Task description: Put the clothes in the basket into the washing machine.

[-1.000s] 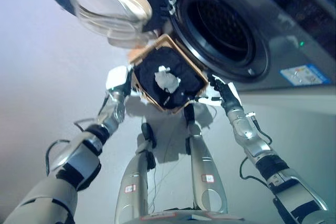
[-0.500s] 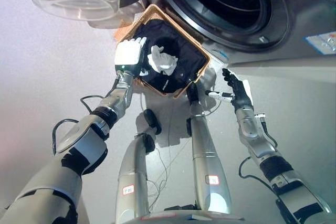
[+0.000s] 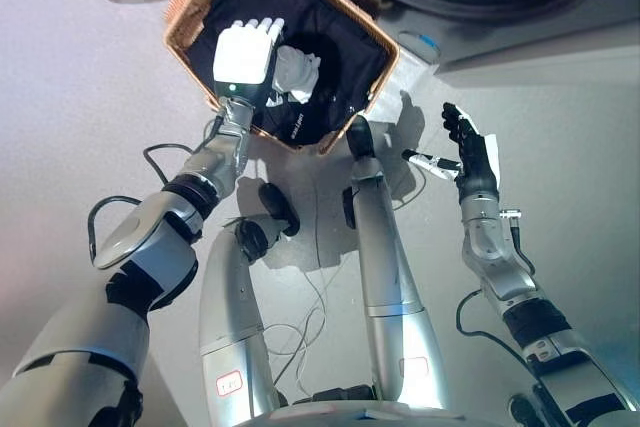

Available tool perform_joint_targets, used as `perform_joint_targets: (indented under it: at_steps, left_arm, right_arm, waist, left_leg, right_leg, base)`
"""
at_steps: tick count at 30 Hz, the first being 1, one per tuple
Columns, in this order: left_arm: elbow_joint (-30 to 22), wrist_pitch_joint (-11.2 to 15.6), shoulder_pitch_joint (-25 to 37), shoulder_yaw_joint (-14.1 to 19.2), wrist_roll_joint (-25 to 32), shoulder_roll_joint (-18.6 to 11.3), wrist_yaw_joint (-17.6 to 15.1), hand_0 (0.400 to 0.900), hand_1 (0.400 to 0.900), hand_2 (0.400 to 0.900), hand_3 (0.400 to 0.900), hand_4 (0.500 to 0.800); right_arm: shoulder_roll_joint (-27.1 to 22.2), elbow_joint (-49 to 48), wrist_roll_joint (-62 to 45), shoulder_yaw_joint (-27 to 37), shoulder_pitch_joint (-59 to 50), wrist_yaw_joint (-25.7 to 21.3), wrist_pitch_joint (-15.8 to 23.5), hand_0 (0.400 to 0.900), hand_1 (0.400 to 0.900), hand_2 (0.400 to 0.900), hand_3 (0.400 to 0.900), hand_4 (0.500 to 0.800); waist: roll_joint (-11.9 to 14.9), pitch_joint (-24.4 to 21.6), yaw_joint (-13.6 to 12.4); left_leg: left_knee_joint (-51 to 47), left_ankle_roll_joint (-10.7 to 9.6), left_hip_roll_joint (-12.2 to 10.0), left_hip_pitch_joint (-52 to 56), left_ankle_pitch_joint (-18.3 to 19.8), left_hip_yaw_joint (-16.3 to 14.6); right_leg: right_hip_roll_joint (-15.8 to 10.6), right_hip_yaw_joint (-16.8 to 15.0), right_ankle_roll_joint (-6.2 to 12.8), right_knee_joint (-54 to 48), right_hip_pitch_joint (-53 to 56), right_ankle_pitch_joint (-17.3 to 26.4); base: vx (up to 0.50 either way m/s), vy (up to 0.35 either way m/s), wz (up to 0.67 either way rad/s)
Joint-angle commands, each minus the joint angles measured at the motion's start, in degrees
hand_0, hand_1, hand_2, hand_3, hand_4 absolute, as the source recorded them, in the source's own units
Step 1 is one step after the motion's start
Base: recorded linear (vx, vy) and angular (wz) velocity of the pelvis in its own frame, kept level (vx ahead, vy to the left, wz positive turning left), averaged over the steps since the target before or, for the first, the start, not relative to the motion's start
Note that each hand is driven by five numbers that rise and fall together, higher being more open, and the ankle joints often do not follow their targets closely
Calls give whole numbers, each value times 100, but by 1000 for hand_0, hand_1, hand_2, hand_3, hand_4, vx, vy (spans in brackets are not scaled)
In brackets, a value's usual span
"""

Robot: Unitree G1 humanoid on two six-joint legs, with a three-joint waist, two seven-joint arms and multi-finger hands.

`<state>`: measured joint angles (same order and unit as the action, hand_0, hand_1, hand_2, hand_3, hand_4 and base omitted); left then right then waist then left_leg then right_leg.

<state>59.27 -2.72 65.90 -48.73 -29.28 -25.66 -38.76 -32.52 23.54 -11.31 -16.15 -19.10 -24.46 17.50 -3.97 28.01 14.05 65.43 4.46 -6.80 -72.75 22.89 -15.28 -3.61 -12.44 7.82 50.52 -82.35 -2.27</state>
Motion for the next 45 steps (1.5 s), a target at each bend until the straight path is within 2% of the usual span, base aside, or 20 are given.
perform_joint_targets:
  at_steps: [1,6,8,9,16,22,31,34,36,38,42,43,44,45]
  left_arm:
    - [58,-39,76,195,-142,-218,-327,900,900,900,900,800]
    - [155,-49,67,145,-206,-326,-221,900,900,900,900,800]
    - [193,-63,24,167,-212,-316,-165,627,627,627,627,636]
    - [211,-71,24,157,-227,-314,-146,400,400,400,400,500]
    - [129,3,-48,170,-209,-288,-133,400,400,400,400,500]
    - [146,115,-121,224,-50,-242,-96,400,400,400,400,500]
    - [162,261,-225,353,125,-262,3,400,400,400,400,500]
    - [143,389,-360,508,395,-248,110,400,400,400,400,500]
    - [119,526,-520,701,809,-188,280,400,400,400,400,500]
    - [38,848,-726,1159,1915,-63,641,400,400,400,400,500]
    - [-32,1122,-828,2077,3887,127,1100,400,400,400,400,500]
    - [-65,1151,-796,2271,4265,172,1106,400,400,400,400,500]
    - [9,1219,-745,2430,4655,215,1266,400,400,400,400,500]
    - [61,1302,-695,2615,5251,266,1464,400,400,400,400,500]
  right_arm:
    - [-266,-659,-2,177,374,-312,420,900,900,900,900,800]
    - [-285,-876,47,225,352,-366,474,900,900,900,900,800]
    - [-279,-876,68,258,394,-382,483,900,900,900,900,800]
    - [-277,-872,93,279,422,-391,484,900,900,900,900,800]
    - [-222,-799,124,306,405,-395,516,900,900,900,900,800]
    - [-181,-666,130,183,283,-345,517,900,900,900,900,800]
    - [-169,-492,150,63,262,-288,501,900,900,900,900,800]
    - [-149,-382,140,68,302,-289,464,900,900,900,900,800]
    - [-138,-340,121,100,357,-260,401,900,900,900,900,800]
    - [-92,-229,105,124,383,-231,302,900,900,900,900,800]
    - [41,-91,100,152,404,-126,70,900,900,900,900,800]
    - [90,-141,101,151,405,-108,27,900,900,900,900,800]
    - [142,-46,85,134,381,-77,16,900,900,900,900,800]
    - [162,-7,68,130,359,-40,-37,900,900,900,900,800]
  waist:
    - [-32,-266,100]
    - [46,-197,92]
    - [63,-195,84]
    - [66,-209,85]
    - [68,-368,79]
    - [8,-559,71]
    - [-50,-721,83]
    - [-73,-790,67]
    - [-77,-813,56]
    - [-86,-844,48]
    - [-111,-892,43]
    - [-119,-889,57]
    - [-81,-884,123]
    - [-89,-892,142]
  left_leg:
    - [97,-112,93,-75,200,317]
    - [437,-88,-11,-434,301,318]
    - [496,-86,-12,-537,305,326]
    - [510,-87,-21,-571,303,324]
    - [378,-115,31,-541,235,341]
    - [-181,-177,111,-170,47,376]
    - [-1787,-452,261,1174,-579,389]
    - [-2453,-548,264,1691,-843,443]
    - [-2841,-596,285,2040,-1009,486]
    - [-3238,-653,316,2397,-1186,532]
    - [-3989,-741,358,3122,-1481,589]
    - [-4147,-757,362,3289,-1543,610]
    - [-4353,-753,408,3387,-1804,562]
    - [-4535,-782,412,3557,-1875,569]
  right_leg:
    - [149,345,-101,227,25,-211]
    - [262,427,-117,550,-344,-309]
    - [253,449,-127,604,-429,-332]
    - [251,455,-130,636,-465,-337]
    - [191,554,-160,529,-422,-322]
    - [107,593,-186,69,-64,-215]
    - [-55,652,-173,-1386,1274,180]
    - [-139,707,-152,-1963,1810,332]
    - [-180,753,-141,-2260,2151,414]
    - [-184,787,-137,-2560,2515,511]
    - [-183,875,-148,-2973,3164,579]
    - [-175,891,-154,-3037,3290,589]
    - [-224,911,-186,-3180,3353,777]
    - [-222,923,-184,-3267,3489,784]
  base:
    - [-12,-40,-6]
    - [-2,-31,-10]
    - [2,-34,1]
    - [12,-30,4]
    - [16,-12,3]
    - [49,-19,5]
    - [77,-45,8]
    - [99,-60,13]
    - [103,-71,16]
    - [104,-66,15]
    - [113,-71,12]
    - [24,-77,18]
    - [19,-78,18]
    - [26,-78,14]
